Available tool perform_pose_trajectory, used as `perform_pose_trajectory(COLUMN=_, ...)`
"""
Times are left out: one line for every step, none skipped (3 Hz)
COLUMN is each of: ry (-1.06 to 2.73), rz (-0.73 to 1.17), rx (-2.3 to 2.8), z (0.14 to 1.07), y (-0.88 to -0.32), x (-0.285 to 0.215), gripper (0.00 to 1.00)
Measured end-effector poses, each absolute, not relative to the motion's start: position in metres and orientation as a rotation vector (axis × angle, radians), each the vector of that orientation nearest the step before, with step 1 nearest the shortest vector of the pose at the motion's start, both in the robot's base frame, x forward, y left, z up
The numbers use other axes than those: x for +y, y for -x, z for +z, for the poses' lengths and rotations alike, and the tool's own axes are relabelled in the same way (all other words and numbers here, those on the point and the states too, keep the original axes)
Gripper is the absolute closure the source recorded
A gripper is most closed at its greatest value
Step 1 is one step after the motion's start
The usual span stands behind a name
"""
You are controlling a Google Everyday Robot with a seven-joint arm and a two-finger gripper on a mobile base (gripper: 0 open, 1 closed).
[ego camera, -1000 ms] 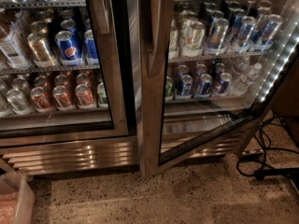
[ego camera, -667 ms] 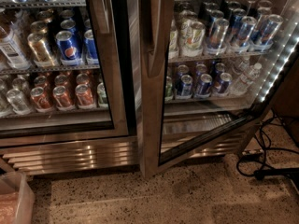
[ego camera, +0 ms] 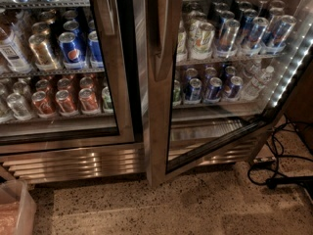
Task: Open right fridge door
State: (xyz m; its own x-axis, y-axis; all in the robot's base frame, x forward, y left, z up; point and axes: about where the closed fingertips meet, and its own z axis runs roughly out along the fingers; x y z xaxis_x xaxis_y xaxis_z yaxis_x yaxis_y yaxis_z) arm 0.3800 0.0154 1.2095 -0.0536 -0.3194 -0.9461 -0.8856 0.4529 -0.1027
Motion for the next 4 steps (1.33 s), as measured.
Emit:
perform_pose_trajectory(ry=1.071, rz=0.649, rx=1.613, z=1.2095, y=-0.38, x=0.0154, gripper=0.0)
perform_pose_trajectory(ry=1.071, rz=0.649, rx=1.613, z=1.2095, y=-0.38, x=0.0154, gripper=0.0)
perform_pose_trajectory(ry=1.071, rz=0.649, rx=1.613, z=1.2095, y=-0.38, x=0.0154, gripper=0.17)
perform_pose_trajectory(ry=1.071, rz=0.649, rx=1.613, z=1.2095, y=-0.38, x=0.0154, gripper=0.29)
